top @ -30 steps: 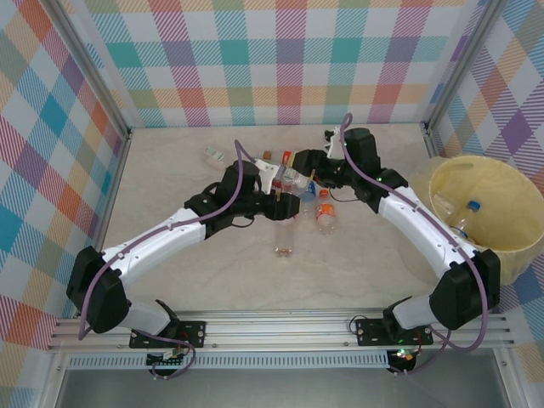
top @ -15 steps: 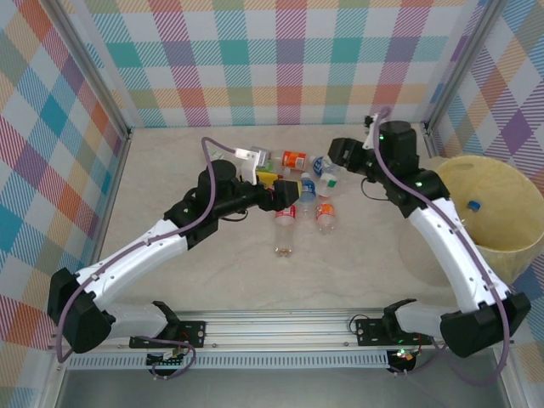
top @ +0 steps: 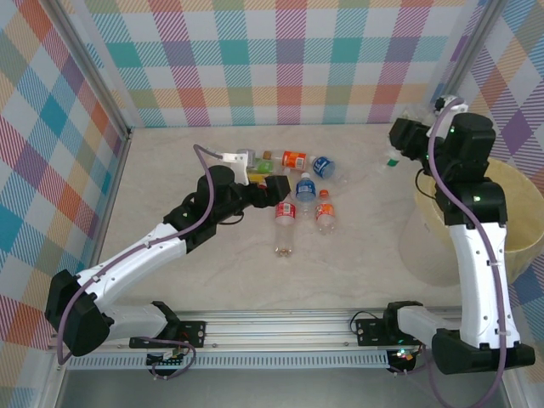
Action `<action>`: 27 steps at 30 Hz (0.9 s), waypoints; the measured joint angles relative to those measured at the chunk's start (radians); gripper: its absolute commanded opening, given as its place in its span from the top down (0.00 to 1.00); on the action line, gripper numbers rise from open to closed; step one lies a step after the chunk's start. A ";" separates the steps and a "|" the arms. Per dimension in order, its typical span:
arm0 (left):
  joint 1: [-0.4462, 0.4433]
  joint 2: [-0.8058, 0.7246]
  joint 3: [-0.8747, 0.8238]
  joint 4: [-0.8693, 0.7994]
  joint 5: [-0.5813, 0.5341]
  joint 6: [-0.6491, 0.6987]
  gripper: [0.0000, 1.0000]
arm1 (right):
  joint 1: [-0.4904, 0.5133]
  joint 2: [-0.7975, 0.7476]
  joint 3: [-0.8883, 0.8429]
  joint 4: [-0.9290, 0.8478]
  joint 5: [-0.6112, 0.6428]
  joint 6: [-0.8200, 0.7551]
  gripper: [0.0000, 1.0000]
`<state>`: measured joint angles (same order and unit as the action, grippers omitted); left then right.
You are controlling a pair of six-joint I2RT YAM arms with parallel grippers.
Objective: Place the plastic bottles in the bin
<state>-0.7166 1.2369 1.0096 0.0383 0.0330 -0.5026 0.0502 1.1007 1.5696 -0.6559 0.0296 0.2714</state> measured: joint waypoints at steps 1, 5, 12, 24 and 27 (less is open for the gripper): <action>0.000 0.003 0.000 -0.011 -0.020 -0.007 0.00 | -0.013 0.001 0.023 -0.014 0.008 -0.015 0.47; 0.013 0.020 -0.006 -0.045 -0.095 -0.049 0.00 | -0.056 0.005 0.102 -0.061 0.055 -0.075 0.47; 0.039 0.042 -0.012 -0.092 -0.159 -0.109 0.00 | -0.146 0.061 0.214 -0.192 0.094 -0.162 0.47; 0.053 0.126 -0.012 -0.106 -0.149 -0.163 0.00 | -0.497 0.141 0.265 -0.424 0.085 -0.245 0.47; 0.053 0.158 -0.006 -0.124 -0.137 -0.168 0.00 | -0.542 0.145 0.251 -0.454 0.160 -0.266 0.47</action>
<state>-0.6632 1.3949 1.0035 -0.0860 -0.1040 -0.6708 -0.4915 1.2461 1.8210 -1.1095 0.1898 0.0051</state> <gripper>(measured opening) 0.997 0.537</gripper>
